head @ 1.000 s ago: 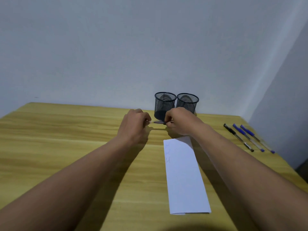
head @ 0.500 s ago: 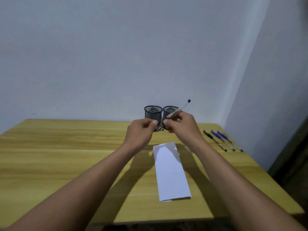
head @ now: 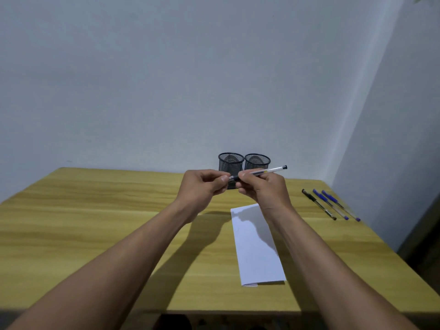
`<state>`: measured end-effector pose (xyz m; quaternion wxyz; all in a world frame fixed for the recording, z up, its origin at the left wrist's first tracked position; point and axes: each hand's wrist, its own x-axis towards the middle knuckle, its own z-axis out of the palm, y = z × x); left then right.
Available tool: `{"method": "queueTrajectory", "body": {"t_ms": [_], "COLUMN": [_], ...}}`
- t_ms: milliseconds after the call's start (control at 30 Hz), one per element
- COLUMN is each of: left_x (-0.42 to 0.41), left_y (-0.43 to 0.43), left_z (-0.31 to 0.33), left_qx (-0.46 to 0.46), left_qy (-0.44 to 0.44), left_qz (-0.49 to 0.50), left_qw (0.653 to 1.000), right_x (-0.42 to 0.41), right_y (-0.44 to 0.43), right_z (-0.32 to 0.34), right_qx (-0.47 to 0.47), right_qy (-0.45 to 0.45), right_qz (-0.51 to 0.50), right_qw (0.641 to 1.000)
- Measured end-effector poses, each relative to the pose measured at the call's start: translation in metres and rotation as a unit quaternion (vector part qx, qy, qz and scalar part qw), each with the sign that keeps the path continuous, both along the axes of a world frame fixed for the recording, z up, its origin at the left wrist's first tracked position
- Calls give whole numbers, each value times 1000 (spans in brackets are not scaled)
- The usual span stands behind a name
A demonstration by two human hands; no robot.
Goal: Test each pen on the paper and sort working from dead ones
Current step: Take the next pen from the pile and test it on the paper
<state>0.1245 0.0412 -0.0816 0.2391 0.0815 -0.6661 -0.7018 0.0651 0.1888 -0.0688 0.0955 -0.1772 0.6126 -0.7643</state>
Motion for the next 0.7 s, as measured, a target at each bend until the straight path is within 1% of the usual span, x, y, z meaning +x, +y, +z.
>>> {"method": "queueTrajectory", "body": {"t_ms": [67,167,233,333,467,567,600,667,700], "left_x": [-2,-5,-7,-9,-16,-18,-19,-18,-17], "left_y": [-3,-6,-7,-8,-14,-12,-10,-5,-4], "left_z": [0,-3,-4,-3,-3,-3,-4,-8,-10], "left_qx": [-13,-82,-87,-90,-166,-149,-177,-288,-310], "left_qy": [-6,-2,-7,-15,-13,-10,2,25,31], "left_qz": [11,38,36,25,45,38,54,109,121], "left_qw": [1000,996,996,995,985,988,983,951,943], "right_x": [-1,-1,-2,-3,-7,-11,-12,-14,-14], "right_y": [-4,-7,-9,-13,-16,-15,-14,-13,-12], "right_z": [-2,-6,-9,-13,-15,-15,-15,-17,-18], "right_qx": [1,-13,-18,-29,-58,-60,-63,-72,-74], "right_qy": [6,12,14,-2,-29,-33,-36,-42,-44], "right_qz": [-4,-18,-24,-31,-41,-44,-44,-45,-44], "right_qw": [1000,1000,999,999,997,997,996,996,995]}}
